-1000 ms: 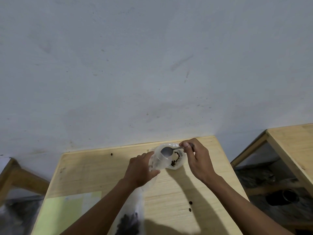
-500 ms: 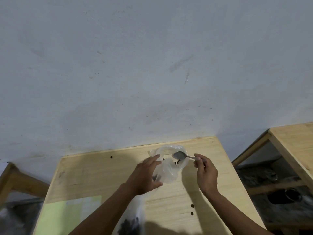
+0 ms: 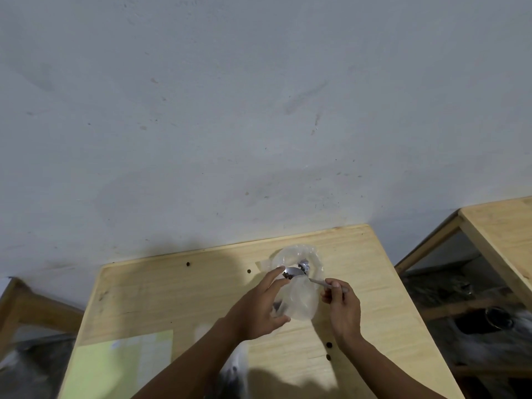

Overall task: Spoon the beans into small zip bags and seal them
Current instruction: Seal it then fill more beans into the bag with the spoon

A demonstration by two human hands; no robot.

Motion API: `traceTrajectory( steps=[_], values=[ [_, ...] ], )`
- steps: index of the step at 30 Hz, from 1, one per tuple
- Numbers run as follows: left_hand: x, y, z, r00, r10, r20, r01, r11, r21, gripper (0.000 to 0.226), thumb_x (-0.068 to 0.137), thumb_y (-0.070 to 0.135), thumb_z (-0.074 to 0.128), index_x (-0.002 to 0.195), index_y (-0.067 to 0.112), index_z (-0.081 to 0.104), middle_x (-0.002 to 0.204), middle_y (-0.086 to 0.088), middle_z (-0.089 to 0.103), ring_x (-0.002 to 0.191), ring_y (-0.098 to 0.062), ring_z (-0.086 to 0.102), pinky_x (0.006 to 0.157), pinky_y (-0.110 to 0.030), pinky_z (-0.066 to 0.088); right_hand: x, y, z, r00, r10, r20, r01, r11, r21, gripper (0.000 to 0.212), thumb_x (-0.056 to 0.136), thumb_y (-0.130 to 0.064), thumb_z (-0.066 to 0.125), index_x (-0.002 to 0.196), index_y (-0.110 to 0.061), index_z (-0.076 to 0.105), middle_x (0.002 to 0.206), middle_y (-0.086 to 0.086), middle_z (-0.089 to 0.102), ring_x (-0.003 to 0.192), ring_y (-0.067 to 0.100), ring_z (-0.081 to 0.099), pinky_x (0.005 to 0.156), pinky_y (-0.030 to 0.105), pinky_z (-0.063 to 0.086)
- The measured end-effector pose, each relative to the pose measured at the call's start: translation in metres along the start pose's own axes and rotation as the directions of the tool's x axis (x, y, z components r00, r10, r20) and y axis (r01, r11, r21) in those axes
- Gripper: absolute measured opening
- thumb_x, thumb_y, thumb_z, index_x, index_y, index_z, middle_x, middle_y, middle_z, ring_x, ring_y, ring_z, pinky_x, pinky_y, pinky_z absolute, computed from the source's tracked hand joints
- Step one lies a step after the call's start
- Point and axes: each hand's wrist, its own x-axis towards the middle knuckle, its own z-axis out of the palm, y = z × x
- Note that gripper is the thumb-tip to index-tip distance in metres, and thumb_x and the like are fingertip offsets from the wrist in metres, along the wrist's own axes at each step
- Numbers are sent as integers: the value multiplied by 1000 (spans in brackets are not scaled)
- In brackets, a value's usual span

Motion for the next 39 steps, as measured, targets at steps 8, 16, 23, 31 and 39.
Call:
traceTrajectory(
  steps=[8,16,23,31,39],
  values=[
    [-5,1,-3,999,24,-42,-20,994,107,73,85,48,61,147,22,33,158,15,14,117,-9,51,82,-11,39,1,-5,1,999,21,-31,-19,997,69,27,104,-14,40,95,-9,66,83,20,65,75,26,60,83,49,51],
    [-17,-7,5,1000,14,6,-15,988,154,77,83,52,59,148,24,30,159,17,8,131,-10,43,92,-23,48,8,-8,-1,948,309,83,-318,937,143,32,103,-11,39,92,3,66,74,14,64,67,24,59,70,33,51],
    [-7,-14,-11,992,45,-114,-16,969,247,77,82,56,55,146,20,32,159,5,18,143,-15,28,110,-30,39,23,-28,-4,970,232,78,-244,938,246,32,104,-14,39,87,-3,64,74,17,59,69,27,58,78,44,52],
    [-9,-15,-20,971,-108,-215,152,968,198,76,74,58,60,139,23,41,129,7,58,106,-14,60,95,-31,46,30,-69,-13,995,103,3,-99,946,309,29,104,-16,40,87,-6,62,76,13,59,65,23,56,70,36,51],
    [-1,-5,-24,934,-249,-258,284,953,108,80,72,55,69,141,23,43,131,9,58,90,-14,67,93,-33,48,16,-105,-13,985,-146,89,127,974,186,29,103,-17,41,86,-11,62,80,1,63,64,17,57,65,28,47]
  ],
)
